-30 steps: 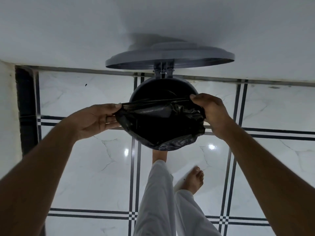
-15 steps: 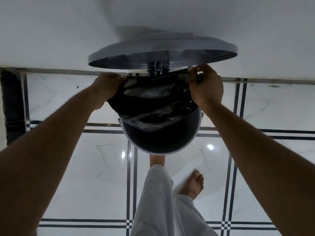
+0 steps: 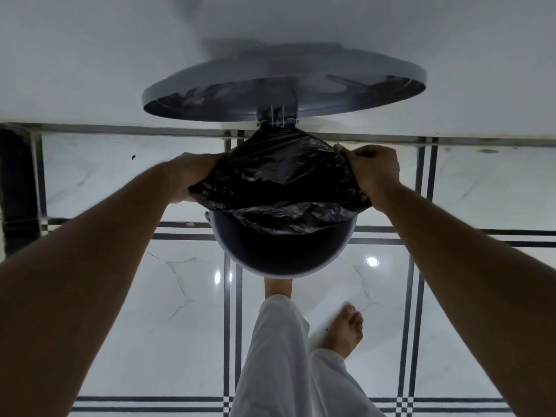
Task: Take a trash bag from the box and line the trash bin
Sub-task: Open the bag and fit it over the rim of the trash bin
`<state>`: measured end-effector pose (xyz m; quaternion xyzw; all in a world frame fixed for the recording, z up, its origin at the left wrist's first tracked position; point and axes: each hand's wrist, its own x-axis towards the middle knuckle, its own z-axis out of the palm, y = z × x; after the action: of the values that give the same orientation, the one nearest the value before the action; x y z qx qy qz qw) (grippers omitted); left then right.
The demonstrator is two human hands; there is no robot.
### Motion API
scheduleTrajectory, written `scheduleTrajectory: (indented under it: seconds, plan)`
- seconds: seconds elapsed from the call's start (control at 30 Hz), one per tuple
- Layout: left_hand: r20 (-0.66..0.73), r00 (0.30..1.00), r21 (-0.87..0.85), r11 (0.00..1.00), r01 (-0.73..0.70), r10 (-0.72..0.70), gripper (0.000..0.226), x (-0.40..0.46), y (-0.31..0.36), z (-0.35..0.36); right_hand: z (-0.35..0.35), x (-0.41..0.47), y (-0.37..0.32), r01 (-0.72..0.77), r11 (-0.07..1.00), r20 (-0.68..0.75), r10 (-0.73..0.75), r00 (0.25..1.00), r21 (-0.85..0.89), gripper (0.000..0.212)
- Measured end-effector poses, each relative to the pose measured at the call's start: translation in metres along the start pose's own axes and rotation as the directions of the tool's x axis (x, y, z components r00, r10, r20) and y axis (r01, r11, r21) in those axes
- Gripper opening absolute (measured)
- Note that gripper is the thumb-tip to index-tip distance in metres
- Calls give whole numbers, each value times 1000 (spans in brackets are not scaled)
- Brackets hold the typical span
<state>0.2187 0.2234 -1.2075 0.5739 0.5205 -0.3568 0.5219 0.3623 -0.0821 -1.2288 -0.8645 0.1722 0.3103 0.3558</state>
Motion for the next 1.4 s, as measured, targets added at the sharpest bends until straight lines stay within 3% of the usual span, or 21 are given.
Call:
scheduleTrajectory:
  seconds: [0.07, 0.13, 0.23, 0.33, 0.53, 0.67, 0.77, 0.87, 1.0, 1.17, 1.27, 1.4]
  plan:
    - [93, 995, -11, 999, 47, -45, 81, -7, -12, -9, -6, -5, 7, -68, 993, 49, 63, 997, 99, 46]
    - [133, 989, -35, 997, 64, -58, 66, -17, -26, -12, -13, -16, 13, -119, 981, 88, 106, 990, 152, 42]
    - [201, 973, -200, 967, 157, -116, 75, -32, -49, -12, -23, -35, 27, -212, 955, 136, 187, 973, 205, 41]
    - [272, 960, -330, 929, 164, -73, 80, -49, -75, -6, -32, -59, 44, -331, 905, 194, 286, 938, 266, 42]
    - [288, 957, -557, 813, 172, -5, 14, -78, -124, 30, -25, -102, 77, -351, 835, 127, 329, 936, 424, 35]
    - [216, 973, -604, 772, 198, -80, 11, -90, -146, 61, -11, -121, 79, -304, 841, 77, 302, 950, 448, 21]
    - [138, 982, -604, 774, 189, -132, 12, -95, -153, 82, -1, -129, 82, -244, 914, 13, 253, 967, 325, 16]
    - [110, 978, -600, 773, 206, -175, 19, -101, -151, 105, 6, -139, 85, -278, 937, 2, 284, 959, 214, 10]
    - [46, 972, -596, 774, 211, -230, 17, -111, -145, 130, 9, -150, 88, -355, 911, 31, 356, 934, 209, 13]
    - [-35, 968, -589, 788, 181, -248, 6, -116, -143, 145, 6, -155, 91, -286, 942, -5, 291, 957, 174, 5]
    - [-129, 973, -448, 886, 117, -194, 4, -111, -148, 143, -5, -153, 91, -304, 934, 4, 308, 951, 189, 10]
    - [-194, 973, -235, 969, 79, -127, 10, -100, -153, 134, -17, -145, 92, -205, 978, 27, 206, 978, -27, 19]
